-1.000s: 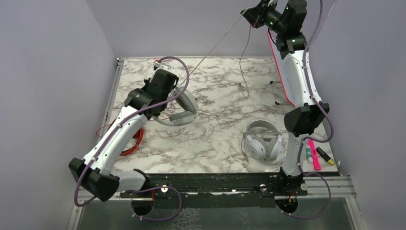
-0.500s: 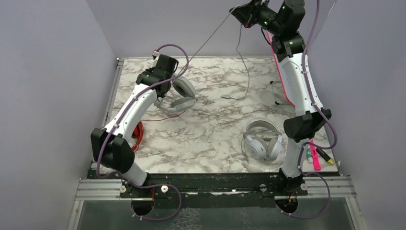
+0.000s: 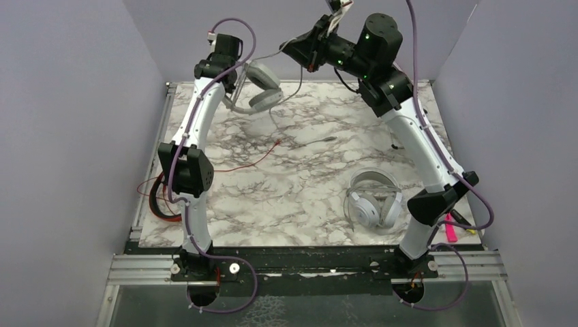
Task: Wrap the headphones
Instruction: Wrap the headphones cable around the headphones.
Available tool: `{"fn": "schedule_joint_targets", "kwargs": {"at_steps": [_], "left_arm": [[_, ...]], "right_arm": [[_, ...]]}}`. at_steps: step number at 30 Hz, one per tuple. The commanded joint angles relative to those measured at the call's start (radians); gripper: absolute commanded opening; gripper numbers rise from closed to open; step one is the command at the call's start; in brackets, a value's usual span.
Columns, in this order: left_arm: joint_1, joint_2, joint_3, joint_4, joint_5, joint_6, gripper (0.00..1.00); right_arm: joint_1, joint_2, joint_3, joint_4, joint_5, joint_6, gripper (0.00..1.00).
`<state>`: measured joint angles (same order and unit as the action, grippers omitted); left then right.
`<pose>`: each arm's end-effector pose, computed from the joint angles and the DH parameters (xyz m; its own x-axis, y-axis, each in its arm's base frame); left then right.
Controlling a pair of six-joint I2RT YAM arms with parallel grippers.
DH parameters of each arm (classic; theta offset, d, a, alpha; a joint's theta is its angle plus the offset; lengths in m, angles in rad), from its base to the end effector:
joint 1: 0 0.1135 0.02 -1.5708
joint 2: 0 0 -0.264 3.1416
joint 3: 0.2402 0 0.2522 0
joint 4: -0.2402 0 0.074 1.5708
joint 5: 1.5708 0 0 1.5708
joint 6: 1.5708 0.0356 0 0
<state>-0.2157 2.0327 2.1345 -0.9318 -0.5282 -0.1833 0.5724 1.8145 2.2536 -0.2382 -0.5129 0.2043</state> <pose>0.4394 -0.0779 0.3571 -0.6819 -0.0118 -0.7314 -0.2763 0.9299 0.2427 0.3123 0.2220 0.5491 -0.0135 0.2016 -0.9794 -0.8920 0.4403 0.1029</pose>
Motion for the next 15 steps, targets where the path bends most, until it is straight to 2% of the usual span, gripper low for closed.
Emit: {"fn": "schedule_joint_targets", "kwargs": {"at_steps": [1, 5, 11, 15], "left_arm": [[0.062, 0.114, 0.282, -0.099, 0.108, -0.109, 0.0], [0.074, 0.127, 0.387, -0.095, 0.15, -0.212, 0.0], [0.083, 0.024, 0.334, 0.009, 0.144, -0.296, 0.0], [0.122, -0.009, 0.367, 0.024, 0.221, -0.318, 0.0]], "right_arm": [[0.094, -0.156, -0.112, 0.107, 0.046, 0.012, 0.0], [0.223, -0.177, -0.22, 0.092, 0.125, 0.006, 0.0], [0.363, -0.268, -0.513, 0.205, 0.197, 0.066, 0.0], [0.435, -0.36, -0.747, 0.319, 0.222, 0.095, 0.0]]}}
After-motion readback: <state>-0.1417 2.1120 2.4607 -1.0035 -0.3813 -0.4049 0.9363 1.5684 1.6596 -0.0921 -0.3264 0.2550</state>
